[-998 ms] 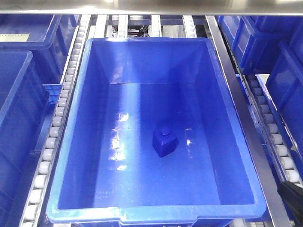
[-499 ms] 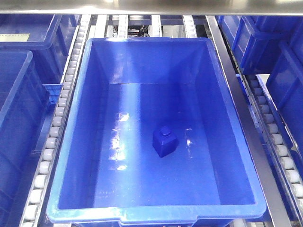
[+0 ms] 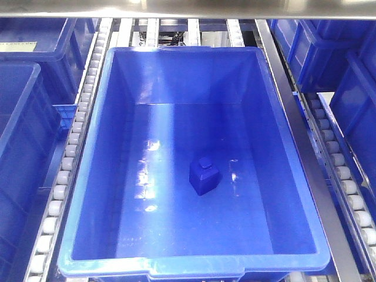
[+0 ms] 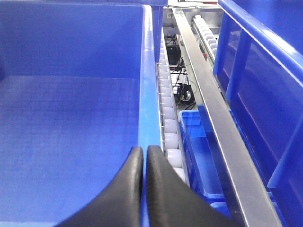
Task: Pour parts from conveyor to right shelf
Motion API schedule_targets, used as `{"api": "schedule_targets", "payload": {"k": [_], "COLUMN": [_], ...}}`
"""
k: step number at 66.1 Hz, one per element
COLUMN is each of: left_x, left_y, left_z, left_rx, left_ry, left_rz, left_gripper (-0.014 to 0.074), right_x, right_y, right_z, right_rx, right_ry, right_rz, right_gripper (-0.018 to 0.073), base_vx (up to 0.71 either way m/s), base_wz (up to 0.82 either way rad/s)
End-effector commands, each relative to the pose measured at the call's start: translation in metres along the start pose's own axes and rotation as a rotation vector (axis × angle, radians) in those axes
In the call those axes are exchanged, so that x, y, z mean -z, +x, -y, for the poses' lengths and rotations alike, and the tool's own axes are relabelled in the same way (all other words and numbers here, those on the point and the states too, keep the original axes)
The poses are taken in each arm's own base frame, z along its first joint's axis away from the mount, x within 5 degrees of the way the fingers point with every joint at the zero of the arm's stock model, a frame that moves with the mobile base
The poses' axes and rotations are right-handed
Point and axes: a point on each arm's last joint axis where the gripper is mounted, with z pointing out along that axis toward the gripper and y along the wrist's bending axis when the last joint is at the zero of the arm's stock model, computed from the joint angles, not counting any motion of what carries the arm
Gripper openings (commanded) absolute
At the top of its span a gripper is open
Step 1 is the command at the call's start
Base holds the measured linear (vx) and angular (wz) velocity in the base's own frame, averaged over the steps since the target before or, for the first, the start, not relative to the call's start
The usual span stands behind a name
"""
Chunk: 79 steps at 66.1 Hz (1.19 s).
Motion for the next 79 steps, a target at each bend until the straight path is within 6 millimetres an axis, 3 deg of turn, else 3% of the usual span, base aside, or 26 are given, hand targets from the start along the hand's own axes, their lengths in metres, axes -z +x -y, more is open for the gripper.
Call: {"api": "schedule_targets", "payload": {"k": [1,79], "left_x": [0.0006,0.0006], "left_y": [-0.0122,-0.0122], "left_z": [0.0008,0.0008], "left_rx": [0.016,0.016], "left_ry": [0.01,0.01], "left_rz": [0.077,0.077], "left_gripper": [-0.0006,-0.0006], "right_x": [0.0002,0.0004], "right_y": [-0.0041,-0.0041], "right_z": [0.0009,0.0034], "right_rx": [0.02,0.01], "right_ry": [0.019,0.063], "right_rz": [0.074,0.075], "right_gripper": [-0.0005,-0.0005], "base_vx": [0.0,0.0], "base_wz": [0.0,0.0]}}
